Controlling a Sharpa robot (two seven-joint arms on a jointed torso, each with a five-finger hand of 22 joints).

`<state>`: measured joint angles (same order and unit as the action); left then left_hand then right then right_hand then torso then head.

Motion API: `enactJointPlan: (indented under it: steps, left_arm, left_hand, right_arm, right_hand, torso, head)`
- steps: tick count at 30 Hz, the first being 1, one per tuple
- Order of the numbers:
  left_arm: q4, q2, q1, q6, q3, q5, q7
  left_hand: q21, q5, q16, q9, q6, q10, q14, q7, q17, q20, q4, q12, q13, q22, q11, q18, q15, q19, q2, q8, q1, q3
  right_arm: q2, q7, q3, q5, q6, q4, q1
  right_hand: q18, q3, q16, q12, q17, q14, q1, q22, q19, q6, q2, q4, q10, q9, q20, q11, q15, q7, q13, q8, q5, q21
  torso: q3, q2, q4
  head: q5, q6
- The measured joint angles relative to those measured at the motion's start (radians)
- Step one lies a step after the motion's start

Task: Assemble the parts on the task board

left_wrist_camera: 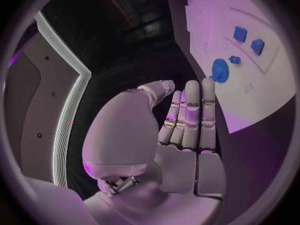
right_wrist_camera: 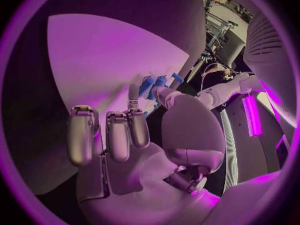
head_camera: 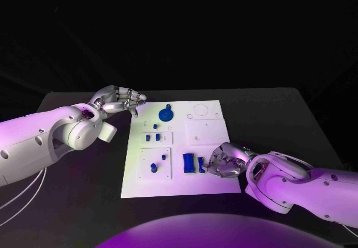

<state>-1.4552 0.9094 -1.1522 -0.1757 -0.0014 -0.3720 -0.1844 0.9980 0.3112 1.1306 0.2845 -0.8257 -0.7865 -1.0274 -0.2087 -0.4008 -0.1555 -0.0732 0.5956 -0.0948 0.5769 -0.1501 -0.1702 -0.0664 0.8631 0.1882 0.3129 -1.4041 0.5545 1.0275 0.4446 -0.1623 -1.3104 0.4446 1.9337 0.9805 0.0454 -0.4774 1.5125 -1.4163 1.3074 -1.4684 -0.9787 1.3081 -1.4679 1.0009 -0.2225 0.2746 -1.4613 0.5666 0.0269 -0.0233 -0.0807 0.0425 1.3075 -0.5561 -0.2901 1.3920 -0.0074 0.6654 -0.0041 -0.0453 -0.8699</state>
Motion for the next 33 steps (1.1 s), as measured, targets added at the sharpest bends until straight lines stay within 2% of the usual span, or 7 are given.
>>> enactJointPlan:
  steps: [14,18,23,33]
  left_arm:
    - [0.001,0.000,0.000,0.000,0.000,-0.001,0.000]
    - [0.001,0.000,0.000,0.000,0.000,-0.001,0.000]
    - [0.001,0.000,0.000,0.000,0.000,-0.001,0.000]
    - [0.001,0.001,0.000,0.000,0.000,-0.001,0.000]
  left_hand:
    - [0.000,0.000,0.000,0.000,0.000,0.000,0.000,0.000,0.000,0.000,0.000,0.000,0.000,0.000,0.000,0.000,0.000,0.000,0.000,0.000,0.000,0.000]
    - [0.000,0.000,0.000,0.000,0.000,0.000,0.000,0.000,0.000,0.000,0.000,0.000,0.000,0.000,0.000,0.000,0.000,0.000,0.000,0.000,0.000,0.000]
    - [0.000,0.000,0.000,0.000,0.000,0.000,0.000,0.000,0.000,0.000,0.000,0.000,0.000,0.000,0.000,0.000,0.000,0.000,0.000,0.000,0.000,0.000]
    - [0.000,0.000,0.000,0.000,0.000,0.000,0.000,0.000,0.000,0.000,0.000,0.000,0.000,0.000,0.000,0.000,0.000,0.000,0.000,0.000,0.000,0.000]
  right_arm:
    - [0.009,-0.042,0.000,0.038,-0.038,0.003,0.000]
    - [0.002,-0.046,0.000,0.043,-0.048,-0.004,-0.002]
    - [-0.010,-0.046,0.000,0.044,-0.053,-0.019,-0.006]
    - [-0.025,-0.046,0.001,0.044,-0.052,-0.049,-0.007]
  right_hand:
    - [0.000,0.008,0.000,0.000,0.000,0.000,-0.002,0.000,0.000,0.000,-0.003,-0.003,0.000,0.000,0.000,0.000,0.000,0.000,0.000,0.003,0.000,0.000]
    - [0.000,0.011,0.000,0.000,0.000,0.000,-0.017,0.000,0.000,0.000,-0.004,-0.006,0.000,0.000,0.000,0.000,0.000,0.000,0.000,0.004,0.000,0.000]
    - [0.000,0.014,0.000,0.000,0.000,0.000,-0.030,0.000,0.000,0.000,0.009,-0.009,0.000,-0.001,0.000,0.000,0.000,0.000,0.000,0.004,0.000,0.000]
    - [0.000,0.016,0.000,0.000,0.000,0.000,-0.045,0.000,0.000,0.002,0.013,-0.010,0.000,0.000,0.000,0.000,0.000,-0.001,0.000,0.001,0.002,0.000]
  torso:
    - [-0.0001,0.001,0.0016]
    - [-0.0004,0.001,0.0020]
    - [-0.0003,0.001,0.0023]
    - [-0.0002,0.001,0.0021]
  head:
    - [0.001,0.000]
    - [0.002,-0.002]
    - [0.004,-0.003]
    - [0.007,-0.003]
